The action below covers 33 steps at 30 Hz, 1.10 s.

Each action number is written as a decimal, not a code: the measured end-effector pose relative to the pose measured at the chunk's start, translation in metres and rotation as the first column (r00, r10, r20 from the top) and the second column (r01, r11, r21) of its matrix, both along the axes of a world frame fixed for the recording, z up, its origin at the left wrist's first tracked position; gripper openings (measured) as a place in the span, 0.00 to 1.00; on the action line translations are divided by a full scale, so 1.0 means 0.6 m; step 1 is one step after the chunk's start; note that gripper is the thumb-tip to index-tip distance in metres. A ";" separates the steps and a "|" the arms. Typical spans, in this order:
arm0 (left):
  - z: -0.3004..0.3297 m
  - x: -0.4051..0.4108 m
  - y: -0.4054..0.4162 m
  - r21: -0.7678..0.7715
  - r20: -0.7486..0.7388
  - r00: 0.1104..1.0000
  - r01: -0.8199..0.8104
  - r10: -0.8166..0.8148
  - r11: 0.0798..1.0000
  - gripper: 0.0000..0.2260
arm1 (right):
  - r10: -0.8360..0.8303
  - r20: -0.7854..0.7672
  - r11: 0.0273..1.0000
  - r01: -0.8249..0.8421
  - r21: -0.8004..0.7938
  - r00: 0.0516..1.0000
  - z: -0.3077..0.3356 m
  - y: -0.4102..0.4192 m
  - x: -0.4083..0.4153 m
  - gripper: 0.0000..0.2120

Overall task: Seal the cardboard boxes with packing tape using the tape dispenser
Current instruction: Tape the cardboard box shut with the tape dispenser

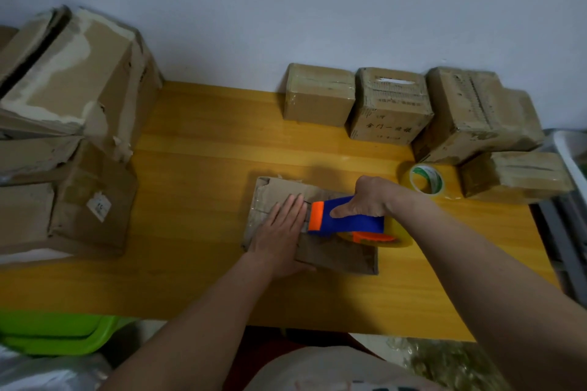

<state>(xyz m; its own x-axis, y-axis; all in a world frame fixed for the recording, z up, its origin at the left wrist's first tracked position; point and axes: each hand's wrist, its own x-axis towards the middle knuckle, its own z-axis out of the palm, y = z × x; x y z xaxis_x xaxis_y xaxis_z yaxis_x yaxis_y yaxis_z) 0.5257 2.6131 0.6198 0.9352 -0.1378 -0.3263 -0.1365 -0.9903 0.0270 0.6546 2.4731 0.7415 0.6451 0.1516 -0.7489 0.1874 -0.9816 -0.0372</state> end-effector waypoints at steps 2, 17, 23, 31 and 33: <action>-0.002 0.000 0.000 -0.009 0.010 1.000 0.001 -0.001 1.000 0.54 | -0.006 -0.003 1.000 0.006 0.019 1.000 0.004 -0.005 -0.001 0.35; 0.002 -0.002 -0.005 -0.030 -0.007 0.998 -0.057 0.057 0.998 0.57 | -0.010 -0.002 0.998 0.010 0.063 1.000 0.028 -0.104 0.004 0.34; 0.009 -0.002 -0.022 0.045 -0.022 0.998 -0.059 0.060 0.997 0.55 | -0.018 0.012 0.996 0.017 0.083 1.000 0.012 -0.108 0.003 0.34; 0.004 0.014 -0.100 -0.016 0.006 1.000 0.005 -0.005 1.000 0.53 | -0.043 -0.022 0.995 0.045 0.088 0.999 0.005 -0.111 0.011 0.34; 0.001 0.014 -0.101 -0.015 0.003 1.000 -0.002 0.002 1.000 0.53 | -0.060 -0.030 0.993 0.063 0.103 0.998 0.003 -0.115 0.012 0.35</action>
<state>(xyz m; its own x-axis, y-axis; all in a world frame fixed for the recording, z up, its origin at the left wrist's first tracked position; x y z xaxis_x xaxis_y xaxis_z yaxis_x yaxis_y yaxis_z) 0.5340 2.5528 0.6205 0.9366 -0.1405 -0.3210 -0.1343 -0.9901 0.0413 0.6617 2.4041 0.7436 0.6357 0.1900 -0.7482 0.1240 -0.9818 -0.1439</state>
